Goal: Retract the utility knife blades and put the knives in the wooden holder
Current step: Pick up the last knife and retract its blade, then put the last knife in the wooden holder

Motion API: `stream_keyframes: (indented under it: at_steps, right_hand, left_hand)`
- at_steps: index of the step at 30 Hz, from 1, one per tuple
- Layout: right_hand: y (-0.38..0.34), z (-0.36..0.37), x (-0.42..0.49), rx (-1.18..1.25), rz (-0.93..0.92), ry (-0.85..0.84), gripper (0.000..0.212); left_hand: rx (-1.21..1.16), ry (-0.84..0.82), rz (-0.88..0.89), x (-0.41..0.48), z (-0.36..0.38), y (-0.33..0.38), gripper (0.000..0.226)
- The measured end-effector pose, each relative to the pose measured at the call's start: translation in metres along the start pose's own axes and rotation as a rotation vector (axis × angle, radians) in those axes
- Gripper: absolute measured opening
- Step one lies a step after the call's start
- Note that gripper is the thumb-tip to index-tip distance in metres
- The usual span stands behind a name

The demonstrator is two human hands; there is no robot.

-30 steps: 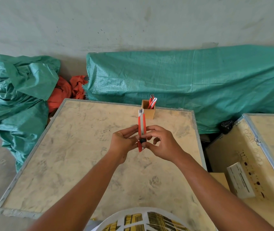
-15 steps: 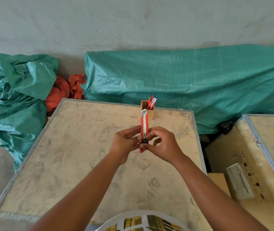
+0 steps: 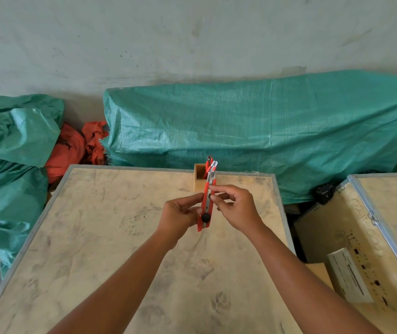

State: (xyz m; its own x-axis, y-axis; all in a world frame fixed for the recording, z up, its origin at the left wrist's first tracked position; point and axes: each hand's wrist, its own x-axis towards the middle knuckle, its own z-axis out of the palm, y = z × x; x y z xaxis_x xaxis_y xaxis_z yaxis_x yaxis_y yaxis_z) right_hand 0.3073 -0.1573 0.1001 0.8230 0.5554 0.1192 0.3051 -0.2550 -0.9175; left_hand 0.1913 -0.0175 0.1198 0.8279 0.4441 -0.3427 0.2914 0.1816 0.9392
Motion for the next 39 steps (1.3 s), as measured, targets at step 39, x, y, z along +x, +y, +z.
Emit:
stream_keyframes:
  at_steps: [39]
  right_hand:
    - [0.103, 0.067, 0.145, -0.257, -0.015, 0.287, 0.032]
  left_hand:
    - [0.408, 0.084, -0.041, 0.226, 0.007, -0.057, 0.062]
